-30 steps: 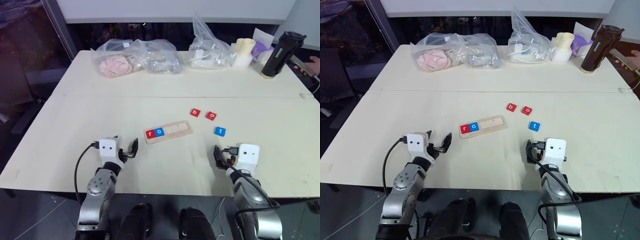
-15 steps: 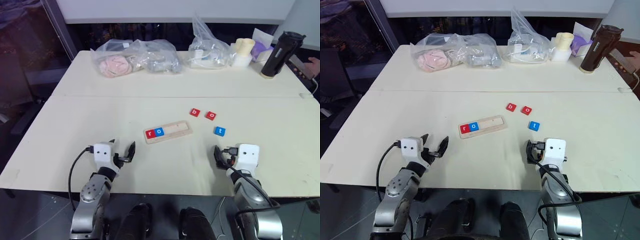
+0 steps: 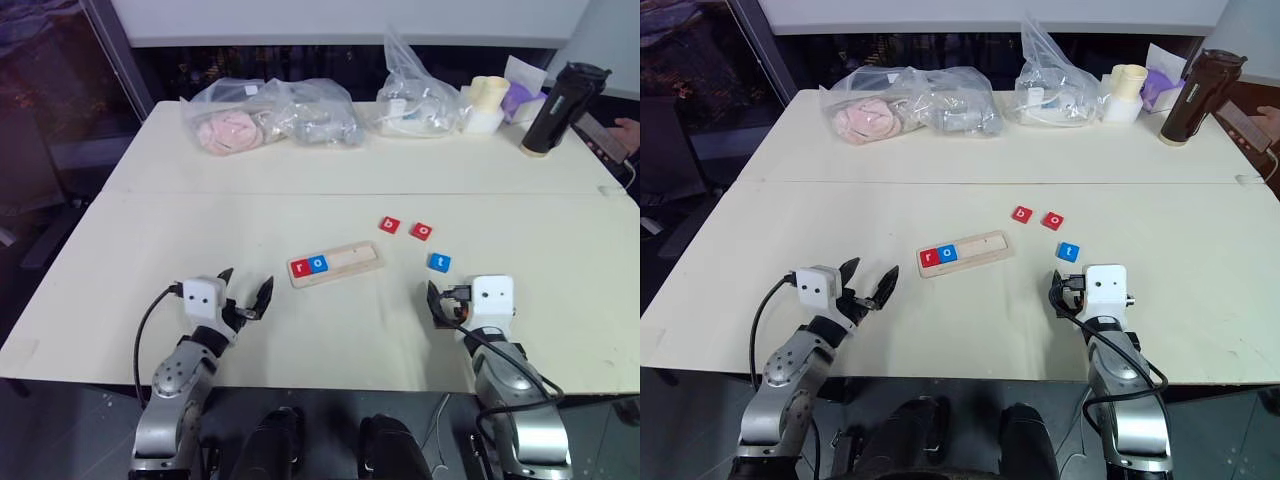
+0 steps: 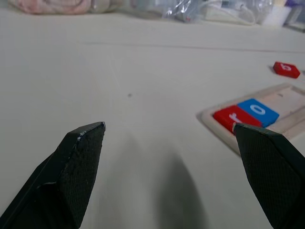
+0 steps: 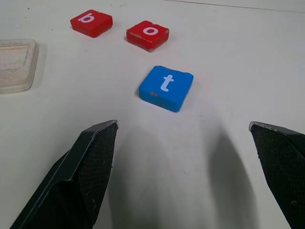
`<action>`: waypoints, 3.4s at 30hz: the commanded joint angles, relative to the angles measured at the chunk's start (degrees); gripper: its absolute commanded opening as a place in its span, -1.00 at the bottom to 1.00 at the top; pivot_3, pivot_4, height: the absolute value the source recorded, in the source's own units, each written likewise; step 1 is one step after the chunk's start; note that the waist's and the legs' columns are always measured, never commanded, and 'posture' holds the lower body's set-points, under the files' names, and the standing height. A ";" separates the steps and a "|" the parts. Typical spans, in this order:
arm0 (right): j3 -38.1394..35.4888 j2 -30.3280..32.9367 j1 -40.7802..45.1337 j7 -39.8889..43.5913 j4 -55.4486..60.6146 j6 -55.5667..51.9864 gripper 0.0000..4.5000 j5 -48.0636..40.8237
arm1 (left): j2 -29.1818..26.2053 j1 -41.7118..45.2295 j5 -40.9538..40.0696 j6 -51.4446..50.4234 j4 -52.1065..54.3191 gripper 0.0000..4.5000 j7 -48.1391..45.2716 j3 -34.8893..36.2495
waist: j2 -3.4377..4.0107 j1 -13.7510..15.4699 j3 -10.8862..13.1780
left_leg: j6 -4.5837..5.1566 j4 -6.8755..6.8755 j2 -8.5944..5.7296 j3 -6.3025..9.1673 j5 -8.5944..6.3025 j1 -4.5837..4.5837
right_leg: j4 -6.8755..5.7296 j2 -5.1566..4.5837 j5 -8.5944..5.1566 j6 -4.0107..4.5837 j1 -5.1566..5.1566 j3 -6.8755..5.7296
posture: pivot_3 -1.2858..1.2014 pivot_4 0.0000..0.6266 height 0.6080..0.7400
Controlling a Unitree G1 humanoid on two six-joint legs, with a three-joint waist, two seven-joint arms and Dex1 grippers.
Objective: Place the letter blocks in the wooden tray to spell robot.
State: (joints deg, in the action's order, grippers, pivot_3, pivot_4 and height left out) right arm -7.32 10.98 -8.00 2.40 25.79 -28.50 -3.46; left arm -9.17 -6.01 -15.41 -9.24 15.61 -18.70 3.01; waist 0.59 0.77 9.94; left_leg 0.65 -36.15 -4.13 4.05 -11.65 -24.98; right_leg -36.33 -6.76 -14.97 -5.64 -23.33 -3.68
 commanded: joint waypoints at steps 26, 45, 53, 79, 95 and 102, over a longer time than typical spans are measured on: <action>-13.15 29.07 2.95 30.60 19.85 -14.86 0.98 -29.27 | -23.36 51.12 2.03 12.01 -60.57 1.00 -64.91 -11.54 | -0.64 -0.07 0.54 | 0.26 0.12 -0.07 -0.23 -0.03 0.14 | 0.15 -0.03 0.24 -0.34 0.15 0.04 | 0.03 -0.52 0.97; -13.64 27.37 0.70 22.19 24.05 -16.02 0.98 -29.69 | -14.05 59.75 9.98 24.56 -78.63 1.00 -59.66 -10.63 | -1.09 0.08 0.81 | 0.28 -0.12 -0.05 -0.25 -0.04 0.07 | 0.15 -0.05 0.37 -0.45 0.14 0.09 | 0.03 -0.52 0.97; -12.11 27.00 1.52 20.81 23.54 -15.99 0.98 -29.32 | -12.78 57.56 10.32 24.04 -75.17 1.00 -59.27 -10.95 | -1.09 0.05 0.81 | 0.28 -0.16 -0.05 -0.25 -0.03 0.07 | 0.13 -0.04 0.39 -0.47 0.16 0.09 | 0.03 -0.52 0.97; -8.92 25.44 2.91 17.56 22.40 -15.12 0.98 -25.10 | -12.01 49.81 15.01 23.60 -66.56 1.00 -50.40 -12.99 | -1.03 0.20 0.76 | 0.28 -0.41 -0.05 -0.25 -0.04 0.48 | 0.05 -0.04 0.41 -0.46 0.64 0.16 | 0.03 -0.52 0.97; -8.03 25.75 4.33 18.31 21.00 -14.59 0.98 -23.76 | -12.05 47.60 13.55 16.62 -64.50 1.00 -52.87 -13.28 | -0.91 0.41 0.63 | 0.27 -0.41 -0.04 -0.25 -0.05 0.58 | 0.09 -0.05 0.40 -0.46 0.74 0.24 | 0.03 -0.52 0.97; -8.11 25.57 3.92 18.29 21.48 -14.66 1.00 -23.44 | -12.04 47.94 13.80 17.17 -65.59 0.39 -53.26 -13.42 | -0.91 0.39 0.63 | 0.27 -0.35 -0.04 -0.24 -0.05 0.57 | 0.13 -0.05 0.40 -0.46 0.73 0.24 | 0.03 -0.52 0.97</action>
State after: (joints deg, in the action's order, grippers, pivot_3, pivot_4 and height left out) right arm -14.63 36.69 -4.23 20.67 45.79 -44.18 -27.20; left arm -21.34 43.21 -3.02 9.02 -48.31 -70.40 -8.66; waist -0.32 1.16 10.57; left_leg 0.92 -36.50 -4.17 3.80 -11.70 -24.41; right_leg -36.20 -6.81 -14.57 -6.10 -22.60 -3.43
